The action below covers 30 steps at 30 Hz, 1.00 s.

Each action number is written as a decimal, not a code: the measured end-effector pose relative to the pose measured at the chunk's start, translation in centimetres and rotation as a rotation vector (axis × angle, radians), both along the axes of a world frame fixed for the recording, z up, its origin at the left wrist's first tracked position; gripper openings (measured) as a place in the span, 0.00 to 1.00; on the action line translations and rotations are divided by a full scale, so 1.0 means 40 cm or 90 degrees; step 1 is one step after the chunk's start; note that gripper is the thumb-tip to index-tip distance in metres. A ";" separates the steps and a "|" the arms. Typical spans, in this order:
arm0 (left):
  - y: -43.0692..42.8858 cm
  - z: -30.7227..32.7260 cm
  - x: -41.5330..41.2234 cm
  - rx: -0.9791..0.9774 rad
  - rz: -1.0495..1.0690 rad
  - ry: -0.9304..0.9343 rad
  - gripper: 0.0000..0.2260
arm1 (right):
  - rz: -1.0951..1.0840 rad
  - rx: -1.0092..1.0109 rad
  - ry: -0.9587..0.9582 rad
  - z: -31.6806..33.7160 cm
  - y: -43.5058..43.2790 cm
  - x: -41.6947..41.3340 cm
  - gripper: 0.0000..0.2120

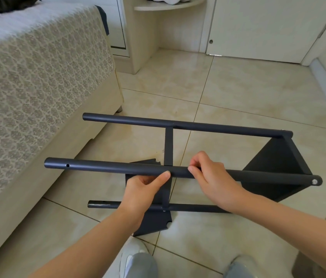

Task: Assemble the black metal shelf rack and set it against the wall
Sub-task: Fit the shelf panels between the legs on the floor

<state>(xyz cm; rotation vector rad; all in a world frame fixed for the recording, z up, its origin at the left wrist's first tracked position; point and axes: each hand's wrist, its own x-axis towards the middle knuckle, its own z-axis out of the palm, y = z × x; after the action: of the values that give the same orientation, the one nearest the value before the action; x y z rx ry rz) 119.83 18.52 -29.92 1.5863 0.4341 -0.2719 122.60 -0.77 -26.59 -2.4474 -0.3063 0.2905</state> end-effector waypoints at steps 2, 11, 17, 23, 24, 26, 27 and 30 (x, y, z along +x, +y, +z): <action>-0.004 0.015 -0.001 0.117 -0.033 0.004 0.11 | 0.001 -0.003 -0.002 0.003 0.002 0.000 0.03; 0.011 0.122 0.037 0.895 -0.187 -0.238 0.26 | 0.001 -0.002 0.007 0.012 0.001 -0.002 0.04; 0.081 0.150 0.135 0.802 -0.450 -0.337 0.37 | 0.017 0.019 0.037 0.016 -0.008 0.007 0.05; 0.095 0.145 0.211 0.688 -0.657 -0.271 0.45 | -0.003 0.049 0.024 0.075 -0.046 0.096 0.07; 0.097 0.142 0.217 0.693 -0.668 -0.274 0.45 | -0.017 0.041 -0.004 0.081 -0.050 0.127 0.08; 0.099 0.136 0.223 0.686 -0.679 -0.278 0.44 | -0.042 0.031 -0.048 0.083 -0.052 0.195 0.08; 0.099 0.131 0.224 0.668 -0.677 -0.280 0.43 | -0.049 0.023 -0.069 0.079 -0.051 0.231 0.08; 0.100 0.123 0.225 0.593 -0.658 -0.271 0.42 | -0.058 0.004 -0.124 0.058 -0.033 0.328 0.07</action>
<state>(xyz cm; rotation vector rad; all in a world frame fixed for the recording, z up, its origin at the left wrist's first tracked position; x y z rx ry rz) 128.84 22.51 -25.01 2.6157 -0.7563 -0.5326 135.73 -2.10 -24.26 -2.4798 -0.2771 0.0120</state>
